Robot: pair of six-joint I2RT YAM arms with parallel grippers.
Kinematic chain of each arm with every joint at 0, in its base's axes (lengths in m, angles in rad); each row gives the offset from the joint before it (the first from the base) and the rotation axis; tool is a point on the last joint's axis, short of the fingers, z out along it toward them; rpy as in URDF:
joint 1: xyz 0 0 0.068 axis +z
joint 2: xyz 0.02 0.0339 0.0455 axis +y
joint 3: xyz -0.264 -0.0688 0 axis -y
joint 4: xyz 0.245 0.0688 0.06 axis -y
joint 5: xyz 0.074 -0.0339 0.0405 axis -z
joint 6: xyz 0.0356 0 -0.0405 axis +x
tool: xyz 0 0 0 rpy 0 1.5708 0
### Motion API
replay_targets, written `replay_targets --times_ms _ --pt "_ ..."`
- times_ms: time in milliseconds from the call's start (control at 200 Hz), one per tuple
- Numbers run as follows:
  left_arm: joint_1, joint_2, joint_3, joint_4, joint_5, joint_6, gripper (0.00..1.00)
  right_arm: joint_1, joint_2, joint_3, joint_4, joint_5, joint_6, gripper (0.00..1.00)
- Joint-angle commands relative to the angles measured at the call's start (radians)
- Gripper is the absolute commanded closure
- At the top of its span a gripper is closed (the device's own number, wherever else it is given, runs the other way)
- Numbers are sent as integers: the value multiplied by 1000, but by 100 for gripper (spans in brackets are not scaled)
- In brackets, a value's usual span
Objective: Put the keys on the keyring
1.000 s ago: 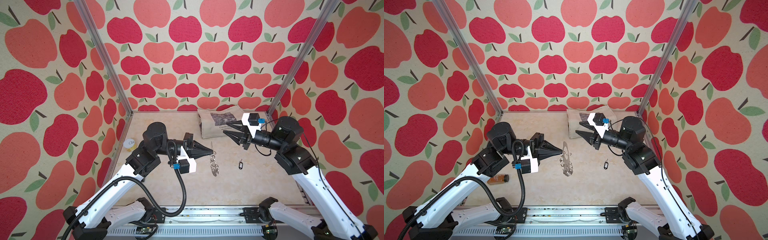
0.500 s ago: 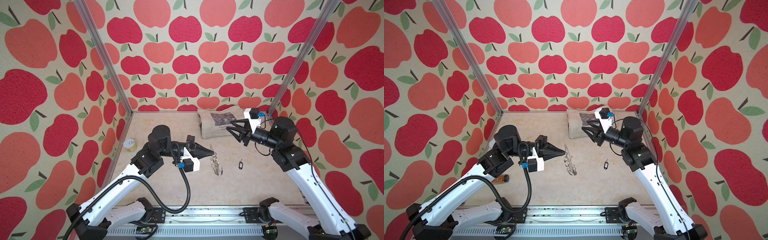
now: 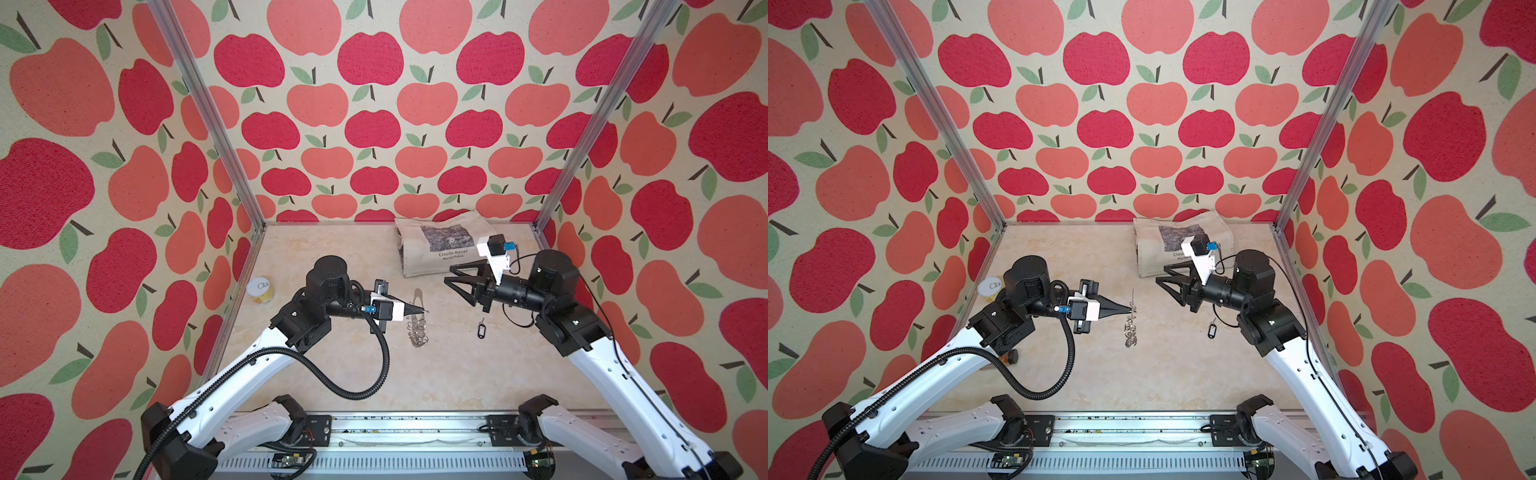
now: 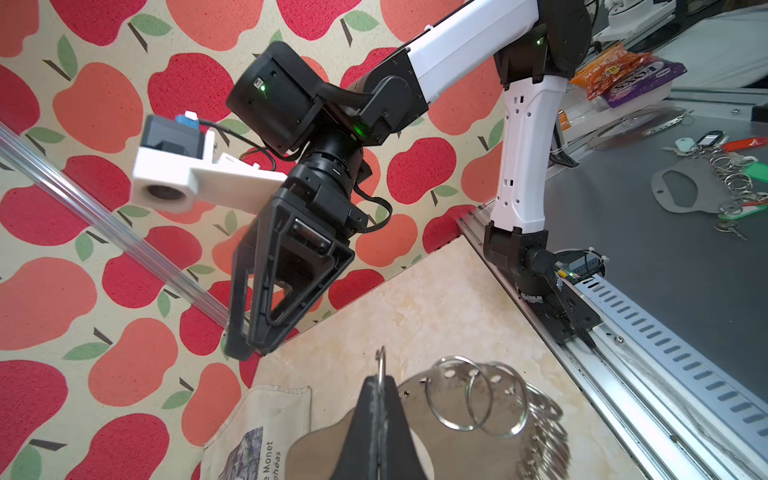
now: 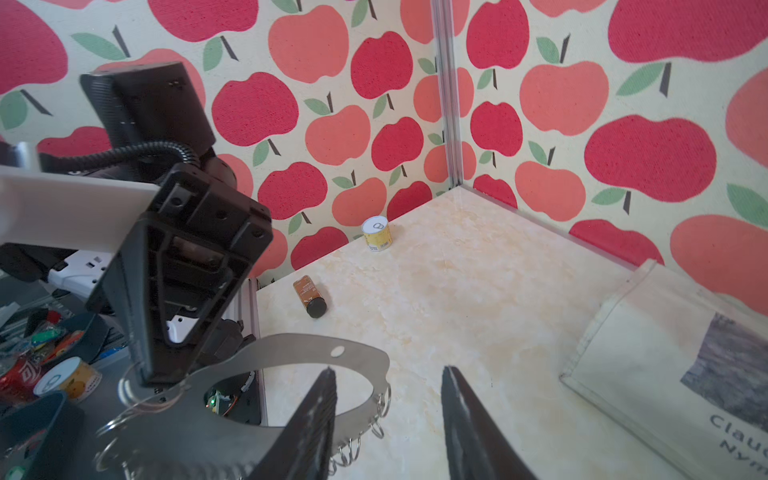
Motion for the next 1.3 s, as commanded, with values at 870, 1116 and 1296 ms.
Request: replay_targets --times_ms 870,1116,1296 --pt "-28 127 279 -265 7 138 100 187 -22 131 -222 -42 -333 69" --pt "-38 133 282 -249 4 137 100 205 -6 139 -215 -39 -331 72" --pt "-39 134 286 -250 4 137 100 221 -2 144 -229 -19 -339 74"
